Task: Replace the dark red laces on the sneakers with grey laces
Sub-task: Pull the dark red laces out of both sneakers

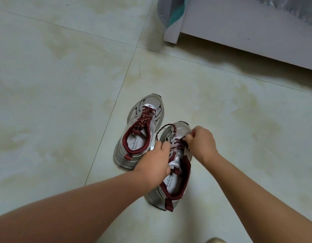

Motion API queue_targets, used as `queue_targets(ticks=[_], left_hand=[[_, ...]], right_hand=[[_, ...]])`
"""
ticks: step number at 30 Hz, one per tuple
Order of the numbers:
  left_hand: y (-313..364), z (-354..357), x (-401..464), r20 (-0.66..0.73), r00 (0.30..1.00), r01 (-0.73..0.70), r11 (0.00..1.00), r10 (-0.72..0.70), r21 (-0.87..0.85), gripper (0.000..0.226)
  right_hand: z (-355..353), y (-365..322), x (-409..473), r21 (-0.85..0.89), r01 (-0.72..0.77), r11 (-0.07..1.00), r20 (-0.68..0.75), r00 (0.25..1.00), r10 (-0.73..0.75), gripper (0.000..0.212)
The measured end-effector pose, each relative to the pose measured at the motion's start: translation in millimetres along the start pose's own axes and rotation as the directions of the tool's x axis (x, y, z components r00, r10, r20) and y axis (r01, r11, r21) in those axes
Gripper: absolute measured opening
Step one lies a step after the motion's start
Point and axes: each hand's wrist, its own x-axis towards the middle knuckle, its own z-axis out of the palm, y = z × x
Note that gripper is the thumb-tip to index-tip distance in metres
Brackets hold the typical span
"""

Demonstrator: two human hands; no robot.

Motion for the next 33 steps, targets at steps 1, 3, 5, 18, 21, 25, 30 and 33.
queue_targets(ticks=[1,3,5,18,21,25,30,33], left_hand=[[1,-1,1,0.001,1.000,0.002,1.000,-0.002,-0.005,0.033],[3,-2,2,0.003,1.000,0.003,1.000,-0.003,0.011,0.032],[4,-1,2,0.008,1.000,0.005,1.000,-0.006,0.019,0.032],[2,-1,2,0.025,1.000,0.002,1.000,-0.002,-0.014,0.036],[3,0,2,0.022,1.000,0.007,1.000,-0.007,-0.001,0.038],[2,0,1,0.021,1.000,0.003,1.000,-0.003,0.019,0.035],[2,-1,0,0.012,1.000,-0.003,1.000,0.003,-0.003,0.031],[2,-1,0,0.010,1.000,-0.004,1.000,0.004,-0.003,0.032]], right_hand=[[-1,4,0,0.085,-0.060,0.995,-0.018,0.998,0.061,0.021],[-3,4,-4,0.096,-0.060,0.994,0.011,0.998,0.059,0.006],[-4,-1,-10,0.054,0.070,0.996,0.060,0.995,-0.073,0.011],[-7,6,0,0.139,0.046,0.989,0.044,0.998,-0.053,0.015],[1,2,-9,0.056,0.249,0.967,0.101,0.962,-0.253,0.016],[3,-3,-4,0.093,0.275,0.957,0.014,0.961,-0.278,0.006],[-28,-13,3,0.764,0.040,0.644,-0.216,0.956,0.196,0.022],[-28,-13,1,0.578,0.026,0.816,-0.102,0.994,0.041,0.015]])
